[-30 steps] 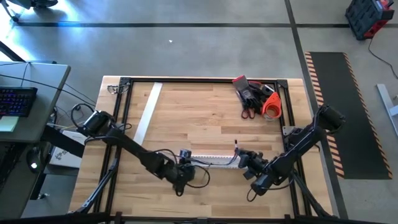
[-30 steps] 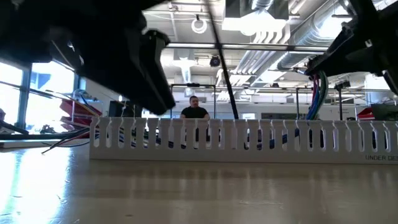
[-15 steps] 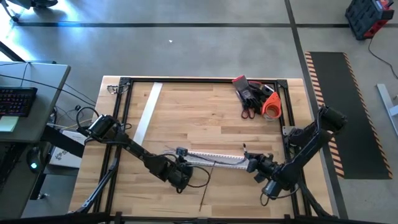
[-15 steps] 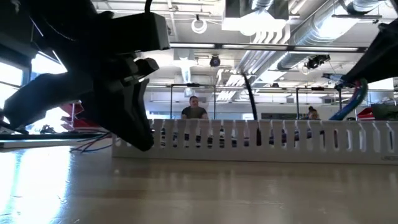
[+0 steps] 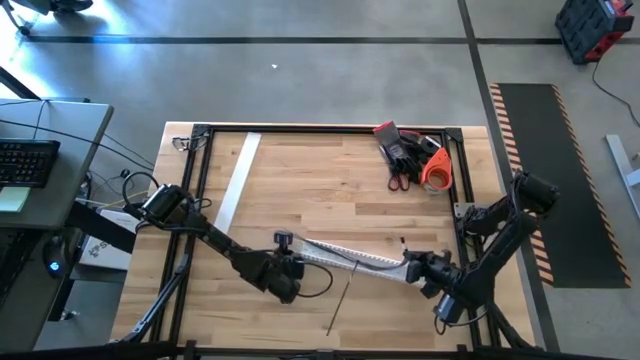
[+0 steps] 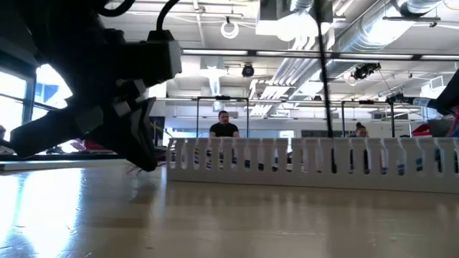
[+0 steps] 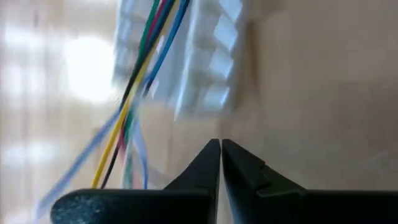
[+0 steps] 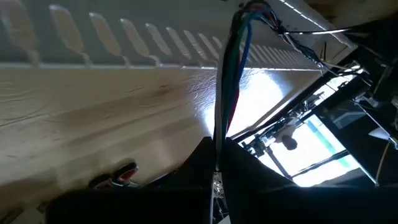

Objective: Ziptie cables
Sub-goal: Put the colored ziptied cable into the white cable duct

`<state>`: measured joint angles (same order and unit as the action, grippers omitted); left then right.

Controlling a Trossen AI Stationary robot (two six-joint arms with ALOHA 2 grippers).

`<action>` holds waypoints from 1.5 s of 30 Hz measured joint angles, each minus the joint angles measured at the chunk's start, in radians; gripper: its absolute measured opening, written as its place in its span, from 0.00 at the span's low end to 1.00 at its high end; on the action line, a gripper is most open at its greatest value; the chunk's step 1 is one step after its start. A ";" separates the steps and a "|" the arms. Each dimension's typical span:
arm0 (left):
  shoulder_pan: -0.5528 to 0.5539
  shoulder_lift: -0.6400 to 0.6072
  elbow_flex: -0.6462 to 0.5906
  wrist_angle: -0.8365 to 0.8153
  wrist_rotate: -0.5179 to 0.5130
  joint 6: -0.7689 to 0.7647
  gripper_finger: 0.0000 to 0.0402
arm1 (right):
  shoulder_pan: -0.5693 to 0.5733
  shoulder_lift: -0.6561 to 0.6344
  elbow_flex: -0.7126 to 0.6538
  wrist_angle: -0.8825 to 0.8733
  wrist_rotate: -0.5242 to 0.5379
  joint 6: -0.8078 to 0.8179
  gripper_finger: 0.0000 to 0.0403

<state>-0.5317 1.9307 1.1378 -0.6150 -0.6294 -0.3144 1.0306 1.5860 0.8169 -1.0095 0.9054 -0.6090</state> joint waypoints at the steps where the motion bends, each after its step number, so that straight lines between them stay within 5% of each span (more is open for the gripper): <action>1: 0.000 -0.002 0.000 -0.024 -0.005 -0.019 0.00 | 0.000 0.000 0.000 -0.005 0.000 0.000 0.00; 6: -0.013 -0.032 -0.001 -0.071 -0.009 -0.055 0.00 | -0.004 0.000 0.000 -0.003 0.004 -0.001 0.00; 11: -0.035 -0.084 -0.001 0.108 0.020 0.069 0.03 | -0.013 0.001 0.000 0.001 0.015 -0.003 0.00; 17: 0.030 -0.069 0.000 0.336 0.110 0.284 0.20 | -0.022 0.001 0.000 0.004 0.019 -0.005 0.00; 24: 0.125 -0.033 0.002 0.339 0.246 0.311 0.39 | -0.023 0.001 0.000 0.006 0.028 -0.012 0.00; 27: 0.137 -0.028 -0.002 0.296 0.268 0.284 0.34 | -0.023 0.001 0.000 0.009 0.034 -0.020 0.00; 33: 0.153 -0.028 0.000 0.237 0.263 0.266 0.05 | -0.023 0.001 0.020 0.017 0.061 -0.025 0.00; 35: 0.152 -0.036 0.001 0.230 0.262 0.267 0.02 | -0.023 0.001 0.033 0.016 0.070 -0.027 0.00; 45: 0.124 -0.145 0.038 0.249 0.227 0.410 0.32 | -0.057 0.001 0.064 0.015 0.090 -0.027 0.00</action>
<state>-0.4078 1.7855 1.1753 -0.3664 -0.4023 0.0957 0.9737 1.5867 0.8814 -0.9941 0.9958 -0.6361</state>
